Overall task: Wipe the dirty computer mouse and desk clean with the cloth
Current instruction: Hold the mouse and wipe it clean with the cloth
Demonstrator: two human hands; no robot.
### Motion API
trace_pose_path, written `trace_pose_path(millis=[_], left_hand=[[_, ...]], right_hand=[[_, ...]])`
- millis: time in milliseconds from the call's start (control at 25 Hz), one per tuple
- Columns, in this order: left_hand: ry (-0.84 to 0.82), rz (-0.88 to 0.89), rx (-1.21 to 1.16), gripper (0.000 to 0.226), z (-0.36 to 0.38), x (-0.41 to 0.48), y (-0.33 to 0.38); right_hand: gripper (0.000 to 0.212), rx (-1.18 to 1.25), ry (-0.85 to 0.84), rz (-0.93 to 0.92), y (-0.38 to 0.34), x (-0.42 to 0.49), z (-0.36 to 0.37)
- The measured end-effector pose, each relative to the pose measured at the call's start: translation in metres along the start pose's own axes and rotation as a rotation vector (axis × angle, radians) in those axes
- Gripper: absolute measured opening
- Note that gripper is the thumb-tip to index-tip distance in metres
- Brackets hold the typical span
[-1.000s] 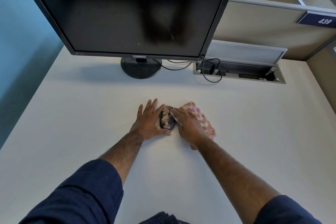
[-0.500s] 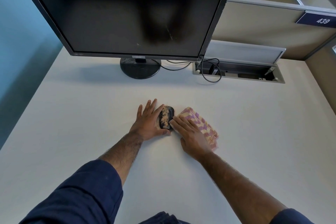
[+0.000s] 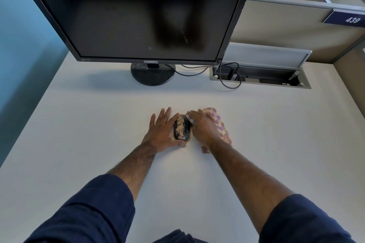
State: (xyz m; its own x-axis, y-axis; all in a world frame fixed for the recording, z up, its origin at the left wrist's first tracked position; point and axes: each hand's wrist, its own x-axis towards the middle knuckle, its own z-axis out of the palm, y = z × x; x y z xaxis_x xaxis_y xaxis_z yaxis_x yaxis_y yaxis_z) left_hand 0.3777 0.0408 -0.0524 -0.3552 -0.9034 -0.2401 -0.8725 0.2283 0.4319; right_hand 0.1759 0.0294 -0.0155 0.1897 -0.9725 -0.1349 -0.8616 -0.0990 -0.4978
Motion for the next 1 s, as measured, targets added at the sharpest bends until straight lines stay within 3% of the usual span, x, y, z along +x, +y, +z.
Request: trace_pose_path(millis=[160, 840, 1000], left_hand=[[0.001, 0.000, -0.006, 0.126, 0.000, 0.000, 0.000], [0.034, -0.001, -0.018, 0.124, 0.000, -0.002, 0.002], [0.036, 0.003, -0.013, 0.126, 0.001, -0.001, 0.001]], right_hand=[[0.064, -0.022, -0.027, -0.044, 0.004, -0.002, 0.002], [0.061, -0.143, 0.179, -0.278, -0.006, -0.075, 0.029], [0.061, -0.156, 0.158, -0.371, 0.003, -0.087, 0.029]])
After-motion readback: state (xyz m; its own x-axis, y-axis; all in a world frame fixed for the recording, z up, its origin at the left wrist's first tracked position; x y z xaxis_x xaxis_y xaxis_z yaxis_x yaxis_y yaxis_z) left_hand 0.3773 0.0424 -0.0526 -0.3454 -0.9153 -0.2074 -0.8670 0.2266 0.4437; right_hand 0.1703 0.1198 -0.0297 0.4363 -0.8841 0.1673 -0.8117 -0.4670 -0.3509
